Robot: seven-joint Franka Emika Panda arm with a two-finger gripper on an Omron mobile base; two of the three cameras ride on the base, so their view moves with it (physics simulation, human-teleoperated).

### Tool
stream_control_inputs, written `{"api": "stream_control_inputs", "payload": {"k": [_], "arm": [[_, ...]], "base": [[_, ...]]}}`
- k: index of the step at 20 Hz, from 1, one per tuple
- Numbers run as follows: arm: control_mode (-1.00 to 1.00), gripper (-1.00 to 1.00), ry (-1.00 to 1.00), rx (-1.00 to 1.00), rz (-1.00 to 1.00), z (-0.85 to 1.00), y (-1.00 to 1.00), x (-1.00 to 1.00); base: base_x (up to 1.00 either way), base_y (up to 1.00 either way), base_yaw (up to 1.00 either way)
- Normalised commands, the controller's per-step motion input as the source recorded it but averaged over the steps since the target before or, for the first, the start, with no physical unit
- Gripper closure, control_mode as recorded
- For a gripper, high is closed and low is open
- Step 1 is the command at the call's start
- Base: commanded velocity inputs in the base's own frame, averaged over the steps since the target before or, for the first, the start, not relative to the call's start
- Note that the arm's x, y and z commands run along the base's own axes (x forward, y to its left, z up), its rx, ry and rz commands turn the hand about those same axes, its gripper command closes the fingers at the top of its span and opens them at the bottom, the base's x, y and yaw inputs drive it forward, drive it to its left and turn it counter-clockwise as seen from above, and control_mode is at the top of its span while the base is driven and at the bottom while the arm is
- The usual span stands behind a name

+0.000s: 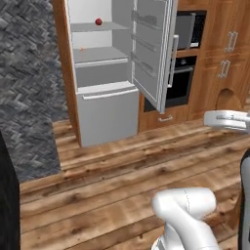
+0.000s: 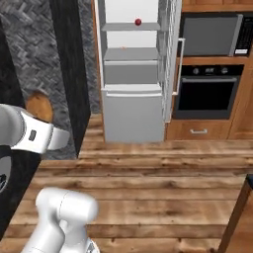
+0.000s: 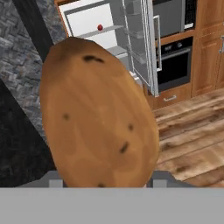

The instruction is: Transport the steak and potato to the fridge. Place the steak on the rack containing meat and place the potato on the rack containing the vegetable, ensuring meats and vegetables are on different racks.

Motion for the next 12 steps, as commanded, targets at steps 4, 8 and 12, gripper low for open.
{"api": "stream_control_inputs", "payload": {"k": [4, 8, 12], "arm": [[1.00, 1.00, 0.00, 0.00, 0.00, 0.00, 0.00, 0.00], [1.00, 1.00, 0.00, 0.00, 0.00, 0.00, 0.00, 0.00], [1.00, 1.00, 0.00, 0.00, 0.00, 0.00, 0.00, 0.00]], "base": [[1.00, 0.20, 0.02], [1.00, 0.00, 0.12], [1.00, -0.02, 0.16]]}}
